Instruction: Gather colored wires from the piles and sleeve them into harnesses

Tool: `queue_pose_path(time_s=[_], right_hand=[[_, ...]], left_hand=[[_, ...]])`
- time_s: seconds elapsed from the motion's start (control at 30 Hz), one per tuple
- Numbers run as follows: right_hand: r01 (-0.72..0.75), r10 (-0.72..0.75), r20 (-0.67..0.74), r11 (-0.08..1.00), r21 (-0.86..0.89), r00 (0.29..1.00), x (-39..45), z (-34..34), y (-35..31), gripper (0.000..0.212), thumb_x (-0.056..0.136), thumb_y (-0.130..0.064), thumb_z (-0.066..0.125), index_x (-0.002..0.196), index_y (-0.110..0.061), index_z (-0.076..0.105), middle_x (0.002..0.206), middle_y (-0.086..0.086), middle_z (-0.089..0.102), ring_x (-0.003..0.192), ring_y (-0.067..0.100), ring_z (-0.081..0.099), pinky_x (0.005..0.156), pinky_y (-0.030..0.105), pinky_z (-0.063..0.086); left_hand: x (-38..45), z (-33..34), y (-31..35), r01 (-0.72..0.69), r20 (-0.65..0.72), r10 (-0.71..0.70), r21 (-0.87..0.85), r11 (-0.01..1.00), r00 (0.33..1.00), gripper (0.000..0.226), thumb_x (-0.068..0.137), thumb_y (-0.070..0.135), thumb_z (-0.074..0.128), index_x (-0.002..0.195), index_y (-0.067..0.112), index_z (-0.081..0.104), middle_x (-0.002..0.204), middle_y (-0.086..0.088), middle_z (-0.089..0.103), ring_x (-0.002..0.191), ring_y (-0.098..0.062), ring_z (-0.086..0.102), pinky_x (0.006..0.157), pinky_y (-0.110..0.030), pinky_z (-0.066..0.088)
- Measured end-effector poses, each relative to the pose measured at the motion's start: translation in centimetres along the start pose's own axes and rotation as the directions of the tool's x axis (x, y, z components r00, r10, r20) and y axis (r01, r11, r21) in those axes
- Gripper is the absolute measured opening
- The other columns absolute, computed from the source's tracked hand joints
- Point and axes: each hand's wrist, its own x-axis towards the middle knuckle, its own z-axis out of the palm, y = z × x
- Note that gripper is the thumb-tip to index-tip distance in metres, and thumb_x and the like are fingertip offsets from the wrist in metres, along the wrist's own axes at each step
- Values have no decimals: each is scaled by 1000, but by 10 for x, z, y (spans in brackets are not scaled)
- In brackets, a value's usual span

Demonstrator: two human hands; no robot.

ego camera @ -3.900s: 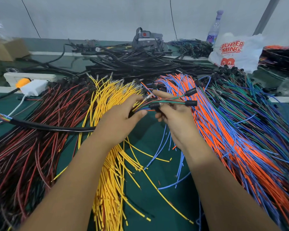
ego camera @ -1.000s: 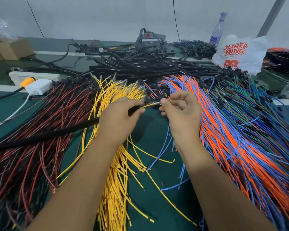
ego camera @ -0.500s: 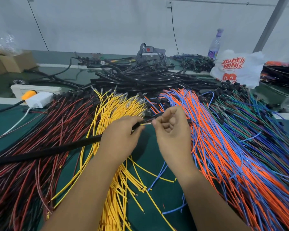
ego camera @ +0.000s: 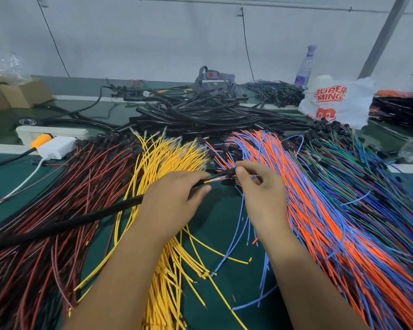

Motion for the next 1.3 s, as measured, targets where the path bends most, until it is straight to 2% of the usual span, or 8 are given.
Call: queue_pose_path(time_s=[0.1,0.23,0.43,0.63,0.83,0.93,1.17,1.3], right_hand=[[39,-39,3,999,-7,999,-3,4,-1,15,89,-11,65,91,-23,73,64,-12,56,54,4,40,54,13,34],[111,-108,52,992,-59,993,-9,13,0,15,91,-10,64,99,-19,74,86,-9,66,72,-2,54,69,11,40],[289,-301,-220,953,-85,928,-10,13,3,13,91,-16,59,93,-27,65,93,-13,54,75,5,54,70,16,43],[63,-62,-15,993,104,998,-11,15,-3,20,91,-15,64,85,-33,67,74,-11,66,70,9,61,70,30,53],[-47,51,-19,984,170,999,-9,11,-8,15,92,-14,62,78,-15,66,61,-6,56,56,7,49,57,17,39],[-64,67,-10,978,197,998,-10,12,-11,20,91,-10,62,72,-16,64,56,-6,51,55,11,43,54,20,35],[-111,103,47,967,230,994,-10,10,-8,22,92,-12,59,73,-19,66,52,-6,46,49,8,39,50,18,33],[-125,105,101,968,216,989,-10,12,-4,22,93,-12,57,74,-18,65,52,-9,45,49,6,39,49,17,32]], left_hand=[[1,0,0,-12,36,12,12,1000,999,27,96,37,51,120,31,62,98,8,66,93,-18,56,72,-34,46],[0,0,2,21,94,-19,-20,1000,995,23,98,41,44,112,34,60,83,15,59,77,-12,54,58,-31,42],[7,3,-1,305,138,-274,-529,792,952,28,99,36,44,83,26,64,51,15,44,46,-3,38,52,-30,29],[11,-1,-5,421,288,-307,-659,623,907,29,100,30,46,87,21,70,46,14,35,42,-4,27,46,-24,21],[8,-8,5,386,304,-245,-607,695,921,33,100,26,46,71,14,60,51,12,34,45,-7,27,49,-25,22],[8,-9,12,390,279,-277,-557,733,919,38,100,28,45,84,-3,60,50,11,35,46,-8,28,53,-28,22],[7,-11,12,411,305,-284,-544,732,909,48,100,30,45,53,28,50,47,12,35,42,-5,27,53,-28,22],[5,-10,8,351,255,-263,-409,842,930,40,99,38,44,62,23,50,53,7,37,49,-12,34,57,-31,27]])
